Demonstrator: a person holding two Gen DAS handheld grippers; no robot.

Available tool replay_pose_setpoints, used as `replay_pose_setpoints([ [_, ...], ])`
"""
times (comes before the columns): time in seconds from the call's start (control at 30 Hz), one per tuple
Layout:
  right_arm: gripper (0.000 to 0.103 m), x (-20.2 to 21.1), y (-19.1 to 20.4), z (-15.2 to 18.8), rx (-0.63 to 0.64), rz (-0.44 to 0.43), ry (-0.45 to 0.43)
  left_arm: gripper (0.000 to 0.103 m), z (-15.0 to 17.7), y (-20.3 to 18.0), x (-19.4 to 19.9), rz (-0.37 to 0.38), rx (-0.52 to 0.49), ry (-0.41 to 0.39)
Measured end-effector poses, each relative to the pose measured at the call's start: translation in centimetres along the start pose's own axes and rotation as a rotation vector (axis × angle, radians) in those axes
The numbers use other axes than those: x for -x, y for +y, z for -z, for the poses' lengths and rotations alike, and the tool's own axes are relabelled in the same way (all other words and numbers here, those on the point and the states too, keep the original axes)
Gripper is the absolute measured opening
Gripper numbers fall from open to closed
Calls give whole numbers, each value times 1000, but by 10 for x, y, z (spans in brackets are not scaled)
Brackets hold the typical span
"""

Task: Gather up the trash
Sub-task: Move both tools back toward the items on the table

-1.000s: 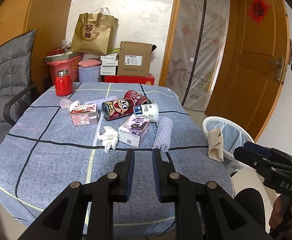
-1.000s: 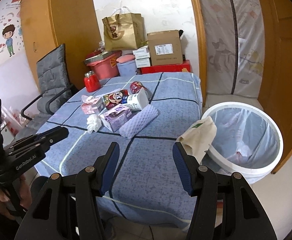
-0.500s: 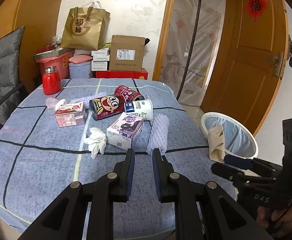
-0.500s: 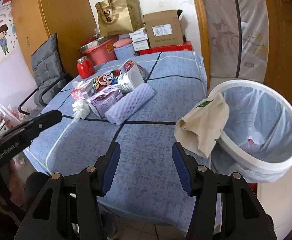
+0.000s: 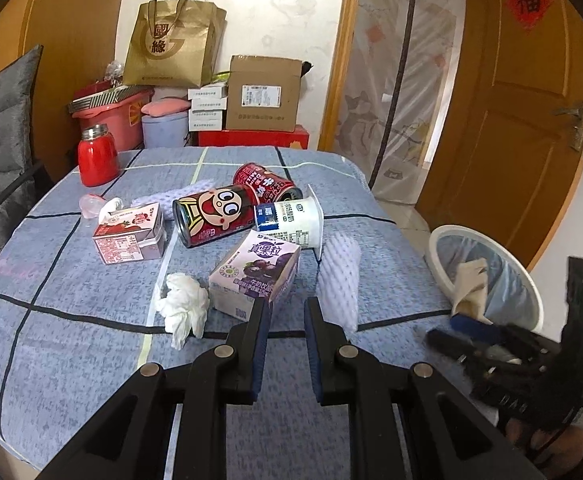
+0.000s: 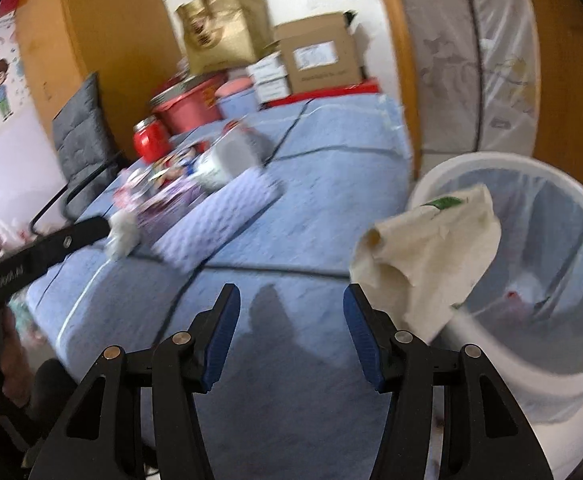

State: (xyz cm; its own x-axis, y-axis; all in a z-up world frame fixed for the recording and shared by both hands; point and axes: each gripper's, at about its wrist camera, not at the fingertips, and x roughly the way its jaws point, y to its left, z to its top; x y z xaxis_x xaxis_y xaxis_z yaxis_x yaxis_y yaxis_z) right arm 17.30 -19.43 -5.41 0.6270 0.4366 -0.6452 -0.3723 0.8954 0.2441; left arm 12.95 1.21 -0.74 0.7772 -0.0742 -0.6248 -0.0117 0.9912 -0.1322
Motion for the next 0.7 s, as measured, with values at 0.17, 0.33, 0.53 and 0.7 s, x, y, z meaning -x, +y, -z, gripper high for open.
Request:
replay_pose_setpoints([
  [0.17, 55, 0, -13, -6, -33, 17, -27, 18, -3, -1, -15, -7, -2, 18],
  [0.33, 55, -3, -1, -3, -9, -31, -22, 18, -5, -1, -24, -13, 2, 23],
  [0.53, 55, -6, 5, -1, 7, -55, -19, 18, -6, 3, -24, -28, 7, 17],
  [0.7, 55, -6, 6, -1, 10, -57, -22, 18, -6, 9, -22, -38, 22, 10],
])
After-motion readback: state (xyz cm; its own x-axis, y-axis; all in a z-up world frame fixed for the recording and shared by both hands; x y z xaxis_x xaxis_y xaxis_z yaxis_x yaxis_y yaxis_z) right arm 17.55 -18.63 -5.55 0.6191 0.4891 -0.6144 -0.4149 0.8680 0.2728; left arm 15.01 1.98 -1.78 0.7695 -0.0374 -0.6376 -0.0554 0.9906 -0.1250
